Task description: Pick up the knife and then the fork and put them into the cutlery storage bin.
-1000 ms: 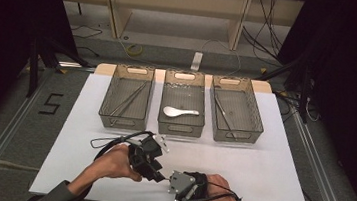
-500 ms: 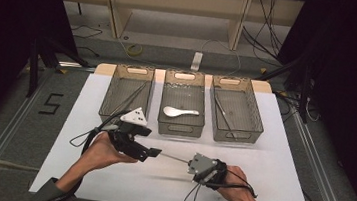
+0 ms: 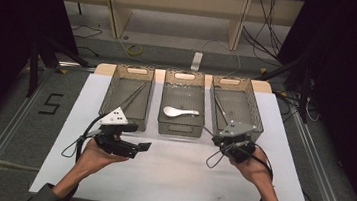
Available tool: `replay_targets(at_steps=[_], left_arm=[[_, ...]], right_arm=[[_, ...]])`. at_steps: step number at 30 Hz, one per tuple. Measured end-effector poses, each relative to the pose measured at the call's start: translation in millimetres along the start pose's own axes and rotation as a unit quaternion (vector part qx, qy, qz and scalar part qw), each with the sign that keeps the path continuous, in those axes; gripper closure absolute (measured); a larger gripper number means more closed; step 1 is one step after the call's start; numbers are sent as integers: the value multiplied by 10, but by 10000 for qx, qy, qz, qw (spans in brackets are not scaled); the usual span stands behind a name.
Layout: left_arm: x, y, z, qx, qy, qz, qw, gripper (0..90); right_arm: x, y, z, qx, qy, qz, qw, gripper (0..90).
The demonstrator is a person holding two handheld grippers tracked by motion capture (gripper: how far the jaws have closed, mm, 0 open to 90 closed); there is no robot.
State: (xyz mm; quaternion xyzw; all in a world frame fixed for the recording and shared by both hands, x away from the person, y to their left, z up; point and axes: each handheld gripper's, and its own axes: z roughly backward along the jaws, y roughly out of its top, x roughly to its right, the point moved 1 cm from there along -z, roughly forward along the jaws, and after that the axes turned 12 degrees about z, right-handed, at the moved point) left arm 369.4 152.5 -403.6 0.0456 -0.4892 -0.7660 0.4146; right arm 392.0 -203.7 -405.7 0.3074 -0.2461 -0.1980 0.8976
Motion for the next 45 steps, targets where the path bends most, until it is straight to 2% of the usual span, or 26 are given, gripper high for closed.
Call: replay_targets(at_steps=[7,10,13,18,24,30,39,42,45], left_arm=[[2,-55,62,357,143,3,9993,179],[-11,-82,96,494,161,53,9986,173],[-30,-108,128,566,219,60,9981,170],[-42,-148,170,609,277,96,9977,165],[-80,-178,211,656,318,119,9973,160],[-79,-198,242,736,346,147,9966,160],[-84,-221,249,756,345,163,9964,160],[-83,-225,242,735,354,163,9965,159],[-85,-229,234,716,361,174,9966,159]], right_arm=[[437,87,47,60,-137,-688,9975,879],[585,137,36,-66,-327,-778,9964,880],[716,171,0,-130,-392,-873,9953,879],[911,208,-100,-209,-437,-1116,9926,879],[1118,224,-264,-307,-487,-1471,9874,879],[1226,178,-386,-327,-604,-1871,9799,879],[1332,52,-502,-506,-685,-2220,9713,878],[1345,23,-546,-598,-687,-2301,9689,878],[1338,23,-576,-606,-690,-2337,9679,878]])
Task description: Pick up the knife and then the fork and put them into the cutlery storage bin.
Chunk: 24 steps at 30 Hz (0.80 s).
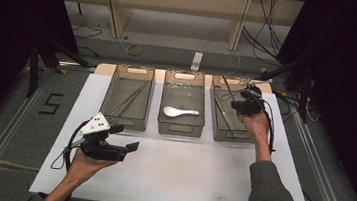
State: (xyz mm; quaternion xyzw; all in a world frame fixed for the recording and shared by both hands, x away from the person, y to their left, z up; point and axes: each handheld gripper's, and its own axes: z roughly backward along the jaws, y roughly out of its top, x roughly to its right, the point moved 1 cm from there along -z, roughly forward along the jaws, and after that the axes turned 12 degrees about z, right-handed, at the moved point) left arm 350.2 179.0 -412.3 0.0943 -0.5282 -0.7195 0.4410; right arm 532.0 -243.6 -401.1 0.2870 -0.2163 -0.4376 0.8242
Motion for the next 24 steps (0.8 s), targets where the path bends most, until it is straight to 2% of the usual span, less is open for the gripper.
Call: replay_targets(at_steps=[12,18,24], left_arm=[[21,-17,-17,-32,-63,-34,10000,158],[40,-25,-32,-77,-89,-64,9999,157],[37,-22,-31,-87,-98,-54,9999,157]], right_arm=[[-50,-1,-144,-202,18,-142,9997,876],[-34,-18,-171,-246,34,-282,9993,875],[-34,-46,-193,-308,54,-317,9990,873]])
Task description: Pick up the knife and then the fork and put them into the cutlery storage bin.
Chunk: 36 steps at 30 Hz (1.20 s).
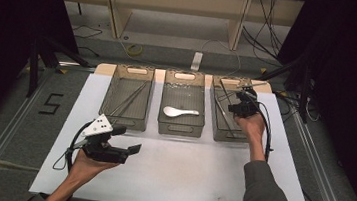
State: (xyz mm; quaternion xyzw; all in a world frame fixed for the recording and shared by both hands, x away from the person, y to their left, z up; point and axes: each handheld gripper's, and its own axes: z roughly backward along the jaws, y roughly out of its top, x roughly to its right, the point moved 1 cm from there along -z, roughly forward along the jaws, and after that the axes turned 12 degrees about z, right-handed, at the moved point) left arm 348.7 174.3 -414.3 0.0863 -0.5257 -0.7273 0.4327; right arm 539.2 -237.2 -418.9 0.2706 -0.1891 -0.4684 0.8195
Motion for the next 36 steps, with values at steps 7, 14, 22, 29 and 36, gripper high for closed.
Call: replay_targets(at_steps=[7,14,22,29,36], left_arm=[[0,-1,-1,-14,-2,11,10000,157],[3,3,6,-13,-18,-5,10000,157],[6,2,2,-18,-37,-6,10000,156],[2,1,2,-21,-37,4,10000,156],[-9,-2,-7,-24,-39,18,10000,156]], right_arm=[[1,-10,-37,-113,23,-80,9999,855],[-1,12,-9,-62,189,-149,9997,706],[-39,11,98,203,358,-73,9991,598],[-179,-39,262,615,611,43,9962,510],[-350,-189,454,999,695,207,9924,443]])
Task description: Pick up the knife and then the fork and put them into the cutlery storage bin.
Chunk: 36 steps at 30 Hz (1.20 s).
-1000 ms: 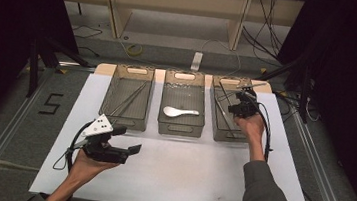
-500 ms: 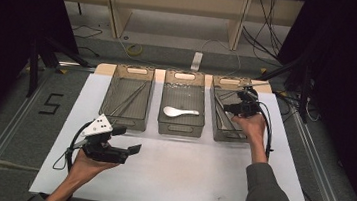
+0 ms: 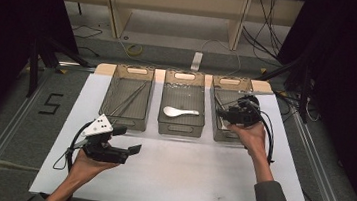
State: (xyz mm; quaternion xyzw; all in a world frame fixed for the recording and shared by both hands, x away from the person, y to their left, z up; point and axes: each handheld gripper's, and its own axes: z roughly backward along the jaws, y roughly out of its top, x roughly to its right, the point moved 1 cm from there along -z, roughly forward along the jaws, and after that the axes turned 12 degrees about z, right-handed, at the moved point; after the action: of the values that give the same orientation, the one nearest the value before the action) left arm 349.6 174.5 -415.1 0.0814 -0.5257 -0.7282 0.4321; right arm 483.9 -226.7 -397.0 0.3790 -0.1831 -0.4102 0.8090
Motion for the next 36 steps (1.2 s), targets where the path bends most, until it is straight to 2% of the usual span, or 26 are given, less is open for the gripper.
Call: replay_targets(at_steps=[3,7,11,15,29,33,36], left_arm=[[-6,-2,-3,-24,-5,12,10000,156],[-11,-1,-2,-5,-11,20,10000,156],[-13,0,-4,18,-15,48,10000,156],[-19,6,-4,2,-26,49,10000,156],[-9,3,-13,-32,-84,60,9999,156],[-31,16,-6,38,-284,272,9992,156],[-33,17,-1,45,-337,297,9990,156]], right_arm=[[-88,-53,70,115,21,128,9998,426],[-206,-134,173,387,139,179,9990,403],[-325,-234,261,722,334,228,9966,388],[-417,-306,326,938,506,228,9940,367],[-620,-501,499,1358,783,341,9871,304],[-685,-600,555,1494,880,360,9842,293],[-736,-683,597,1571,919,372,9826,274]])
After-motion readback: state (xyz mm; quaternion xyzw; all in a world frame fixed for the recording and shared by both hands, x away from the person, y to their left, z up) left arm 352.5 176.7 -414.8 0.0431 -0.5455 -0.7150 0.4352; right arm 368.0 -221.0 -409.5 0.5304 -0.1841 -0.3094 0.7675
